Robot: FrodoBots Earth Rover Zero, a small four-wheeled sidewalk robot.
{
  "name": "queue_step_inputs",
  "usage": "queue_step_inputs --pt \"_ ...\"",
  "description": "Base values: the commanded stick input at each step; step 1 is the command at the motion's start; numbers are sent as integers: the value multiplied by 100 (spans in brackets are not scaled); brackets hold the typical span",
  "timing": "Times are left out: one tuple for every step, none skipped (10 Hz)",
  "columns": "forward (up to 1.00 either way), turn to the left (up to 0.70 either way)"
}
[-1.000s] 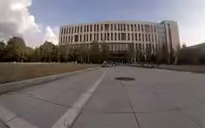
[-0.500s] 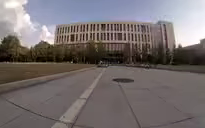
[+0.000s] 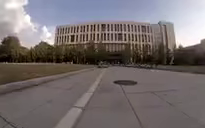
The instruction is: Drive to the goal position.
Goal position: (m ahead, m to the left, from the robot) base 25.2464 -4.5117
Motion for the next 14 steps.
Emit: queue_step_inputs --pt "70 0" --pt "70 0" --pt "70 0" --pt "70 0" --pt "70 -14" --pt "70 -14" --pt "70 -14" --pt "70 -14" --pt "70 -14" --pt "70 -14" --pt "70 -14" --pt "70 -14" --pt "70 -14" --pt "70 -14"
